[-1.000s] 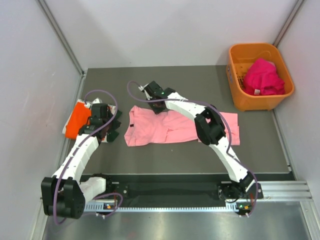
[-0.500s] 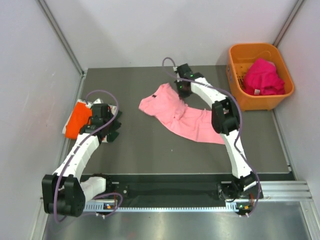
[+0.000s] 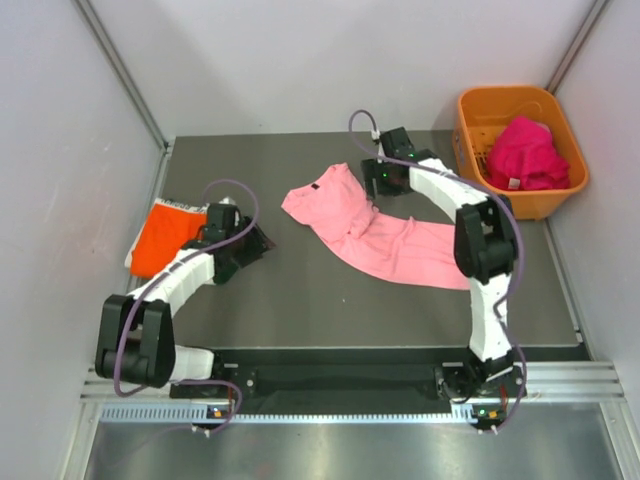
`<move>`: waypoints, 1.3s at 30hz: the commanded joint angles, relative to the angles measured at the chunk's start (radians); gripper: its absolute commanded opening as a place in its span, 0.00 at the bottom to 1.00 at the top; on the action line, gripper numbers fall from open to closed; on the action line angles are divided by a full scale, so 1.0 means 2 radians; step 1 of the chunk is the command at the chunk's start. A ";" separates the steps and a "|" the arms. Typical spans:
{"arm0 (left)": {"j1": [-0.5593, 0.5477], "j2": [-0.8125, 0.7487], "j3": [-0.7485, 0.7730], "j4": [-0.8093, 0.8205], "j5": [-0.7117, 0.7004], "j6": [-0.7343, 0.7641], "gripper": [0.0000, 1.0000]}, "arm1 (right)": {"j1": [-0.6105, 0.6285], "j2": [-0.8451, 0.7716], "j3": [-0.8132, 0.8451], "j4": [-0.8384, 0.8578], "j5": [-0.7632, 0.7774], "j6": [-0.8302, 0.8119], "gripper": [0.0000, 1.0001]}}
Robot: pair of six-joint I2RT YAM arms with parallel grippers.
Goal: Fold and stack the t-shirts
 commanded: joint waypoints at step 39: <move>-0.046 0.459 0.398 0.066 -0.011 -0.081 0.00 | 0.095 -0.481 -0.511 0.099 0.020 0.087 0.78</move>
